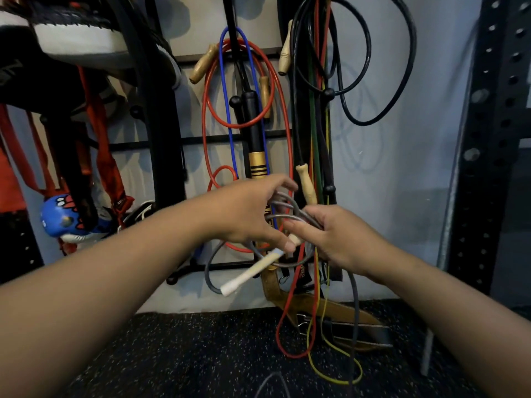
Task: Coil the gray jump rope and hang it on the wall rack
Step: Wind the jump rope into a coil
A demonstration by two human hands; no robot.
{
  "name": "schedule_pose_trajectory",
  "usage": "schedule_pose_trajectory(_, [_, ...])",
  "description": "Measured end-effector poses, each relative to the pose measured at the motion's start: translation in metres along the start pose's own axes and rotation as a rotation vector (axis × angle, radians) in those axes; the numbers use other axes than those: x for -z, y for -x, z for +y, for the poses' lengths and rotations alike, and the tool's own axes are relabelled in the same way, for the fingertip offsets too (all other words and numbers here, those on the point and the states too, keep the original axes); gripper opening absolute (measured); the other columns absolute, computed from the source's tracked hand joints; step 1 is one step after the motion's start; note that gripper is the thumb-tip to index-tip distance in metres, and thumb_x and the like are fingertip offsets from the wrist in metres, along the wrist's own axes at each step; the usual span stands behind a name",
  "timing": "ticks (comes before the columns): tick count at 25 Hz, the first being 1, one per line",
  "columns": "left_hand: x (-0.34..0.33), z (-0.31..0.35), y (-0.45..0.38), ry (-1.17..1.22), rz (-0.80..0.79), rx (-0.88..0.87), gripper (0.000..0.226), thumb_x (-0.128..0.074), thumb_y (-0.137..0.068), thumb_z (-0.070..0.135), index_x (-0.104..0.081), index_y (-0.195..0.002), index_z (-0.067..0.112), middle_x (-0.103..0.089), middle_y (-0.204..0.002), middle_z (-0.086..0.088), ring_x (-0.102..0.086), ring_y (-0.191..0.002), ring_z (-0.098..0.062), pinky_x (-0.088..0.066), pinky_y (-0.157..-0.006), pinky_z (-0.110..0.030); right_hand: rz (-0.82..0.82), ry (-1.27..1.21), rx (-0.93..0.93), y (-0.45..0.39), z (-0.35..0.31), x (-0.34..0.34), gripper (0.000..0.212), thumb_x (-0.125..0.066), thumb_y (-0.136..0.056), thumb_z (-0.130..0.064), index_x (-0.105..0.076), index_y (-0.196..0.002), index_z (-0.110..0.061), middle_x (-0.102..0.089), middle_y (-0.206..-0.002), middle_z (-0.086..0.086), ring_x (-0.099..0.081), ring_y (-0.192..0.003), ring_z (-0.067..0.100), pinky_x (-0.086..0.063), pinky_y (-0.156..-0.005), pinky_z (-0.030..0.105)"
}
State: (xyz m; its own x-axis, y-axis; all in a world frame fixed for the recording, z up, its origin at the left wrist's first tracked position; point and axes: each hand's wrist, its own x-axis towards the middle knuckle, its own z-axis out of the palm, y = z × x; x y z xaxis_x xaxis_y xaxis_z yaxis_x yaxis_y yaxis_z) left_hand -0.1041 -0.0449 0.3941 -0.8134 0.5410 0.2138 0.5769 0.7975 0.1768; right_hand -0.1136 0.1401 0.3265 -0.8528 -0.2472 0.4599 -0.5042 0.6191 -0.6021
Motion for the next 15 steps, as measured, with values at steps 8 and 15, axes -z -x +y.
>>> schedule_pose_trajectory(8, [-0.027,0.001,-0.018,0.390,0.028,0.119,0.038,-0.096,-0.059,0.039,-0.079,-0.087,0.019,-0.081,-0.084,-0.004,-0.075,-0.086,-0.024,-0.059,-0.089,-0.044,0.107,-0.148,0.022,0.010,0.013,-0.002,0.027,-0.069,-0.091,-0.045,-0.064,-0.089,-0.019,-0.061,-0.055,-0.003,-0.050,-0.044,0.008,-0.040,-0.049,0.030])
schedule_pose_trajectory(15, [-0.033,-0.007,0.005,0.573,-0.012,-0.005,0.034,-0.088,-0.076,0.032,-0.075,-0.097,0.009,-0.064,-0.078,-0.023,-0.059,-0.066,-0.011,-0.046,-0.066,-0.023,0.129,-0.435,0.087,0.014,0.013,0.003,0.052,-0.078,-0.074,-0.050,-0.054,-0.099,-0.011,-0.068,-0.072,0.035,-0.051,-0.055,0.027,-0.038,-0.051,0.030])
